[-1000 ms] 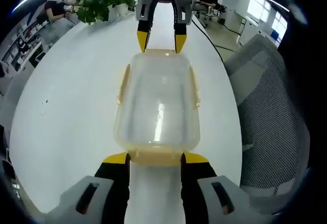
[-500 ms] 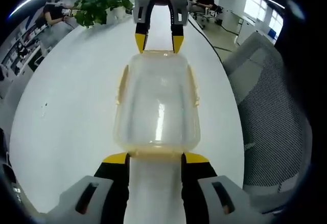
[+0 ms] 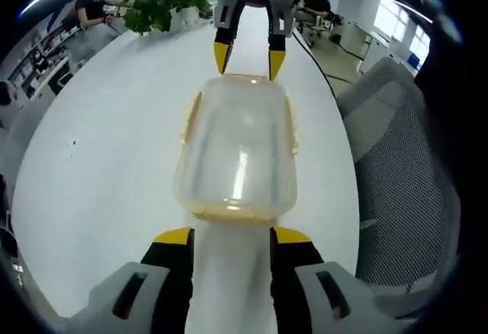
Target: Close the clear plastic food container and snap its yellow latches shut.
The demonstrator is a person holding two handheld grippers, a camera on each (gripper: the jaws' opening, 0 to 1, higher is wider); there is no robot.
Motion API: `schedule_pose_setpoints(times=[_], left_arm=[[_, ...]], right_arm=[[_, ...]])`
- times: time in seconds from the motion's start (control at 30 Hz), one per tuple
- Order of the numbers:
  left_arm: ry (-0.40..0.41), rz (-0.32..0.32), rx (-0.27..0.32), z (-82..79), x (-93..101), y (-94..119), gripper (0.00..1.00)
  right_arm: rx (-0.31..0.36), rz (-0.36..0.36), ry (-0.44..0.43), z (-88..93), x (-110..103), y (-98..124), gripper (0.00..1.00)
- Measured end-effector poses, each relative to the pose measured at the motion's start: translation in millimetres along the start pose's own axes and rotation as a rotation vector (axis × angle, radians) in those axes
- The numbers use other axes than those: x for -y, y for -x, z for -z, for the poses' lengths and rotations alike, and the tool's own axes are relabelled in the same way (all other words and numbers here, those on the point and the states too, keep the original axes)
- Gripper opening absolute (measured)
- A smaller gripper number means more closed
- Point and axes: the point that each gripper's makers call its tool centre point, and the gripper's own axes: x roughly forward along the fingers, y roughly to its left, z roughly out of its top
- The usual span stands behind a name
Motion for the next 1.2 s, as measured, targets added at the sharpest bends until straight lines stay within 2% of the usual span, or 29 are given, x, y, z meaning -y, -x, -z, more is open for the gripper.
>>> schedule_pose_setpoints(times=[0.13, 0.27, 0.37, 0.4, 0.47, 0.6, 0.7, 0.77, 1.07, 1.13, 1.2], left_arm=[[0.037, -0.003, 0.004, -0.4, 0.0, 2.4, 0.38], [0.157, 0.017, 0.045, -6.2, 2.1, 6.0, 0.39], [0.181, 0.013, 0.056, -6.6, -0.7, 6.5, 0.39], [0.250, 0.021, 0.079, -8.9, 0.0, 6.5, 0.39], [0.325, 0.027, 0.093, -8.2, -1.1, 7.1, 0.39], [0.435, 0.009, 0.121, -7.1, -4.8, 9.4, 0.38], [0.612, 0.020, 0.166, -7.9, -5.1, 9.4, 0.38], [0.675, 0.020, 0.189, -9.0, -5.6, 9.5, 0.38], [0.779, -0.021, 0.204, -7.2, -0.4, 5.0, 0.38], [0.828, -0.040, 0.226, -9.9, -1.6, 4.0, 0.38], [0.851, -0.053, 0.230, -9.0, -0.2, 2.4, 0.38]], right_arm=[[0.015, 0.008, -0.043, 0.4, 0.4, 6.0, 0.41], [0.046, 0.021, -0.090, -3.1, 3.3, 11.9, 0.42], [0.064, 0.043, -0.172, -5.0, 6.8, 16.1, 0.43], [0.071, 0.055, -0.195, -6.3, 8.2, 17.7, 0.42], [0.088, 0.059, -0.237, -8.9, 7.2, 18.4, 0.42], [0.111, 0.075, -0.338, -11.7, 7.2, 17.5, 0.38], [0.137, 0.079, -0.426, -11.2, 6.5, 15.7, 0.38], [0.139, 0.091, -0.450, -9.5, 7.5, 15.7, 0.38], [0.189, 0.121, -0.564, -9.5, 9.2, 16.6, 0.34], [0.235, 0.106, -0.652, -15.0, 7.8, 15.6, 0.35], [0.242, 0.104, -0.694, -13.4, 7.5, 11.6, 0.35]])
